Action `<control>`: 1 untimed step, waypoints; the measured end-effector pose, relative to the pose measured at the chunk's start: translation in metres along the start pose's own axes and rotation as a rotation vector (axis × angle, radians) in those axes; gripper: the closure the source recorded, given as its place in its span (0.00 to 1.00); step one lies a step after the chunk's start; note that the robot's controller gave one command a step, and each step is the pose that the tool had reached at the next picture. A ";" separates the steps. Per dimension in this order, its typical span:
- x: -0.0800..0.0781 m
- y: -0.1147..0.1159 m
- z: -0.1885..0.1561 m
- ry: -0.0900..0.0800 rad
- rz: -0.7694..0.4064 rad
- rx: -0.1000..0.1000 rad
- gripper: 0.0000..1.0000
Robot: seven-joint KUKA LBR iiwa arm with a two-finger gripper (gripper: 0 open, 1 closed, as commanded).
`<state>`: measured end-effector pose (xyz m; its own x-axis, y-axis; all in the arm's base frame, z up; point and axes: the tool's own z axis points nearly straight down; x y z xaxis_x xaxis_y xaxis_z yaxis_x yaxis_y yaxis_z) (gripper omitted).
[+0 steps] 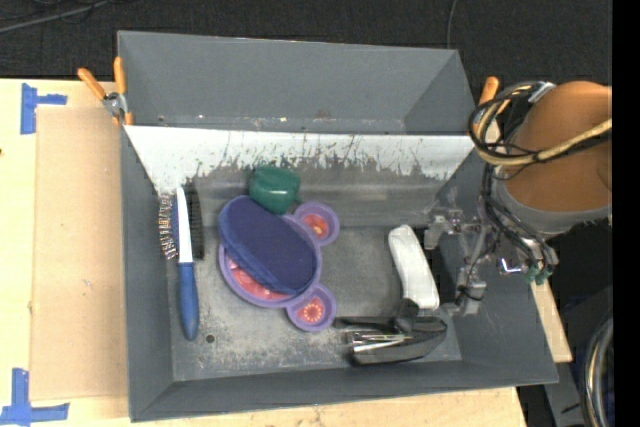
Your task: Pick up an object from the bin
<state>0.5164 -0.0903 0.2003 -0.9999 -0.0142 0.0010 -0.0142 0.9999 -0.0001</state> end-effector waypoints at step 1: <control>0.000 0.000 0.000 0.000 0.000 0.000 0.00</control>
Offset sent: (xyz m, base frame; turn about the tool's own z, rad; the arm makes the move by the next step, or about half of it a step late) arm -0.0076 0.0389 -0.0501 0.0287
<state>0.5164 -0.0903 0.2002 -0.9999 -0.0142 0.0012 -0.0142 0.9999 0.0000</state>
